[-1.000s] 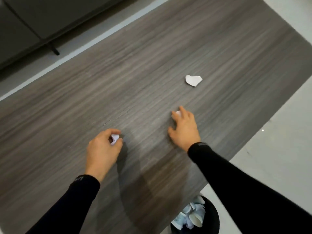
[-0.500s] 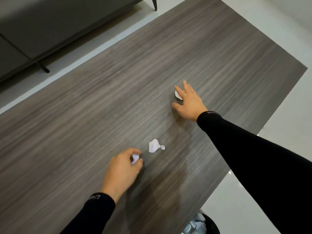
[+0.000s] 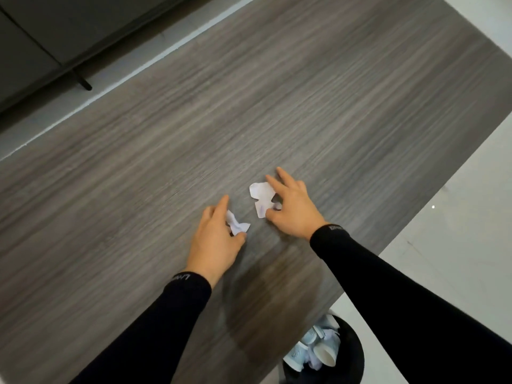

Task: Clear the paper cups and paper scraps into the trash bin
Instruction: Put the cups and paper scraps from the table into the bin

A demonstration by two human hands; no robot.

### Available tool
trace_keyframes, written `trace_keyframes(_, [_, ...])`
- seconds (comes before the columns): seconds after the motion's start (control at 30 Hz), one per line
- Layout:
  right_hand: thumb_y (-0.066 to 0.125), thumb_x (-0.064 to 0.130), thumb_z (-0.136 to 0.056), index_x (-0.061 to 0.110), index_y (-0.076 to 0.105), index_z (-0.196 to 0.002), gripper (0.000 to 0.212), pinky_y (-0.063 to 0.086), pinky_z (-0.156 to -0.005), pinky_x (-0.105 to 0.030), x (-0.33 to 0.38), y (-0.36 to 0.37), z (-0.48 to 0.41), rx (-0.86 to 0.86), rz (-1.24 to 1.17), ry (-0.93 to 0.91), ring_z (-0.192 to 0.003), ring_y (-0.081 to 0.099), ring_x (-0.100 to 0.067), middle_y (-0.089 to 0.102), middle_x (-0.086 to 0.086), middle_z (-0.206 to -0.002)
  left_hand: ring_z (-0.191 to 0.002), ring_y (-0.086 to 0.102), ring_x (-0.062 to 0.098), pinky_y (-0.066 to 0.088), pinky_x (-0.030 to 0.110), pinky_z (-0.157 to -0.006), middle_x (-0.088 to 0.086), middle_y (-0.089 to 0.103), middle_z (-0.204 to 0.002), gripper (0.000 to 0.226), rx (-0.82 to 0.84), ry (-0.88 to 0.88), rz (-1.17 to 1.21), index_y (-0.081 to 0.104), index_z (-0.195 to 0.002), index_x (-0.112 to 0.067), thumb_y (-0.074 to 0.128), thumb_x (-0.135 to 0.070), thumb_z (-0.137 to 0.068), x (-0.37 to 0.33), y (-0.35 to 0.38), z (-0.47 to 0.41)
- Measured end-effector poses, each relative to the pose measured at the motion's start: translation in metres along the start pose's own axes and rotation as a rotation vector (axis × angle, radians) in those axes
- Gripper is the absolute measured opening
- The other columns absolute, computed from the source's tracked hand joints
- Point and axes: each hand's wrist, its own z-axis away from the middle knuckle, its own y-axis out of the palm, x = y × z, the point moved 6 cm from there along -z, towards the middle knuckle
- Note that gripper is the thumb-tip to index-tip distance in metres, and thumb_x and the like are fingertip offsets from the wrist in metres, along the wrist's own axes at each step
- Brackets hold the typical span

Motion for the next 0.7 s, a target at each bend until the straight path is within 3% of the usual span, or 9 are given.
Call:
trace_keyframes(0.1, [0.052, 0.001, -0.085, 0.006, 0.045, -0.136, 0.052, 0.032, -0.103, -0.019, 0.006, 0.015, 0.012, 0.045, -0.056, -0.052, -0.135, 0.035, -0.026, 0.020, -0.009, -0.155, -0.095, 0.059, 0.021, 0.044, 0.029, -0.084, 0.006, 0.048, -0.123, 0.082, 0.036, -0.037, 0.021, 0.026, -0.144, -0.020, 0.071, -0.015, -0.075, -0.004, 0.010, -0.007])
trace_keyframes(0.17, [0.054, -0.001, -0.085, 0.003, 0.048, -0.133, 0.049, 0.034, -0.090, -0.009, 0.005, 0.023, 0.026, 0.026, -0.177, 0.018, -0.120, 0.049, -0.021, 0.031, -0.008, -0.148, -0.085, 0.062, 0.021, 0.049, 0.031, -0.076, 0.002, 0.058, -0.105, 0.069, 0.088, -0.052, 0.099, 0.041, -0.133, -0.018, 0.073, -0.017, -0.072, -0.009, 0.019, -0.008])
trace_keyframes(0.23, [0.055, -0.008, -0.084, 0.000, 0.052, -0.127, 0.045, 0.040, -0.077, -0.003, 0.001, 0.032, 0.044, 0.008, -0.415, 0.152, -0.103, 0.053, -0.016, 0.044, -0.013, -0.138, -0.066, 0.057, 0.010, 0.042, 0.023, -0.059, -0.007, 0.059, -0.078, 0.051, 0.148, -0.059, 0.149, 0.054, -0.116, -0.018, 0.075, -0.015, -0.069, -0.009, 0.028, 0.000])
trace_keyframes(0.3, [0.051, -0.014, -0.084, -0.003, 0.055, -0.123, 0.041, 0.045, -0.077, -0.009, -0.001, 0.046, 0.067, 0.038, -0.656, 0.295, -0.104, 0.057, -0.020, 0.056, -0.022, -0.127, -0.059, 0.052, 0.004, 0.038, 0.019, -0.055, -0.012, 0.055, -0.068, 0.047, 0.194, -0.058, 0.131, 0.059, -0.111, -0.022, 0.076, -0.011, -0.069, -0.001, 0.036, 0.016])
trace_keyframes(0.37, [0.050, -0.013, -0.086, -0.003, 0.057, -0.122, 0.038, 0.049, -0.074, -0.012, -0.005, 0.055, 0.092, 0.062, -0.794, 0.395, -0.108, 0.061, -0.026, 0.062, -0.020, -0.117, -0.059, 0.053, 0.004, 0.038, 0.016, -0.056, -0.012, 0.056, -0.068, 0.041, 0.223, -0.051, 0.103, 0.063, -0.106, -0.027, 0.076, -0.011, -0.069, 0.005, 0.041, 0.035])
trace_keyframes(0.43, [0.051, -0.008, -0.087, -0.002, 0.060, -0.118, 0.033, 0.051, -0.069, -0.010, -0.011, 0.053, 0.114, 0.035, -0.904, 0.436, -0.098, 0.062, -0.021, 0.064, -0.016, -0.107, -0.060, 0.054, 0.006, 0.040, 0.016, -0.058, -0.011, 0.058, -0.070, 0.033, 0.232, -0.034, 0.115, 0.065, -0.097, -0.031, 0.075, -0.013, -0.071, 0.004, 0.045, 0.051])
trace_keyframes(0.57, [0.055, 0.006, -0.090, 0.006, 0.069, -0.103, 0.019, 0.057, -0.076, -0.023, -0.027, 0.036, 0.159, -0.065, -1.153, 0.452, -0.092, 0.068, -0.020, 0.070, -0.018, -0.103, -0.057, 0.055, 0.000, 0.043, 0.012, -0.057, -0.008, 0.061, -0.072, 0.028, 0.193, 0.022, 0.162, 0.063, -0.082, -0.041, 0.075, -0.018, -0.072, -0.021, 0.055, 0.082])
trace_keyframes(0.7, [0.054, -0.003, -0.087, 0.006, 0.066, -0.104, 0.023, 0.056, -0.080, -0.028, -0.075, 0.019, 0.229, -0.264, -1.135, 0.532, -0.090, 0.067, -0.024, 0.069, -0.017, -0.104, -0.060, 0.056, 0.002, 0.041, 0.009, -0.057, -0.009, 0.062, -0.072, 0.021, 0.313, 0.096, 0.085, 0.062, -0.082, -0.042, 0.071, -0.025, -0.073, -0.052, 0.099, 0.138])
